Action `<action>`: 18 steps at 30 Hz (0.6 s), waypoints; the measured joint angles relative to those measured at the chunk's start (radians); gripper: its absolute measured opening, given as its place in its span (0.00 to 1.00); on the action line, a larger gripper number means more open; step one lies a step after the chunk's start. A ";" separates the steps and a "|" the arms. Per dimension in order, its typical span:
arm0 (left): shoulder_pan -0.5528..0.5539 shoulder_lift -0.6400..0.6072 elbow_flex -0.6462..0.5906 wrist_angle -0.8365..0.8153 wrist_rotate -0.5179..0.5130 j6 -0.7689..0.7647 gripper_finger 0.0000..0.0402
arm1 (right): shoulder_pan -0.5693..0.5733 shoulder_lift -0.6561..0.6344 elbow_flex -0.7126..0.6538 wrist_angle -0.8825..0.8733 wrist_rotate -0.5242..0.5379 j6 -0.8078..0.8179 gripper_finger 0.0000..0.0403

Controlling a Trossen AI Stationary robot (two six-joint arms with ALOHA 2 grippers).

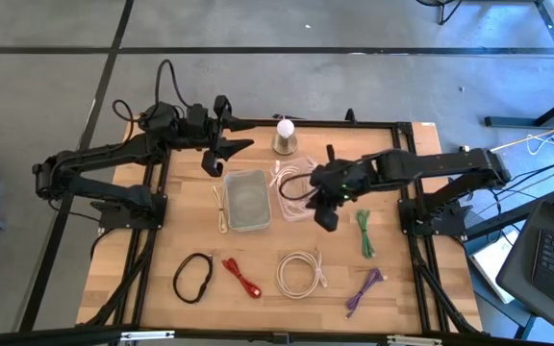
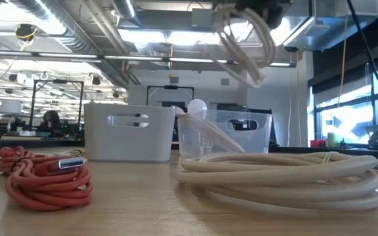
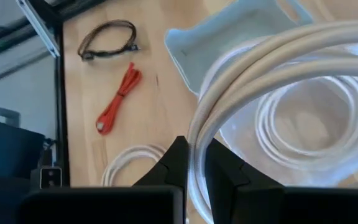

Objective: Pick and place USB-C Cables
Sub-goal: Put the top white usb cable into the transparent bin

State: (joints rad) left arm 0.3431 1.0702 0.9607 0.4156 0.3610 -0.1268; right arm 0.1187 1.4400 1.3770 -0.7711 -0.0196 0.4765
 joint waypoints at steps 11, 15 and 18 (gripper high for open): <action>0.000 0.000 0.000 0.000 0.000 -0.006 0.45 | -0.149 0.000 -0.199 0.250 -0.191 -0.039 0.07; 0.000 0.000 0.000 0.003 0.000 -0.008 0.45 | -0.191 0.000 -0.277 0.323 -0.195 -0.039 0.07; 0.000 0.000 0.000 0.009 -0.001 -0.008 0.44 | -0.222 0.000 -0.335 0.403 -0.211 -0.039 0.07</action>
State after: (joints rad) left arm 0.3431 1.0702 0.9607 0.4248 0.3603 -0.1352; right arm -0.1038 1.4395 1.0420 -0.3682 -0.2309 0.4377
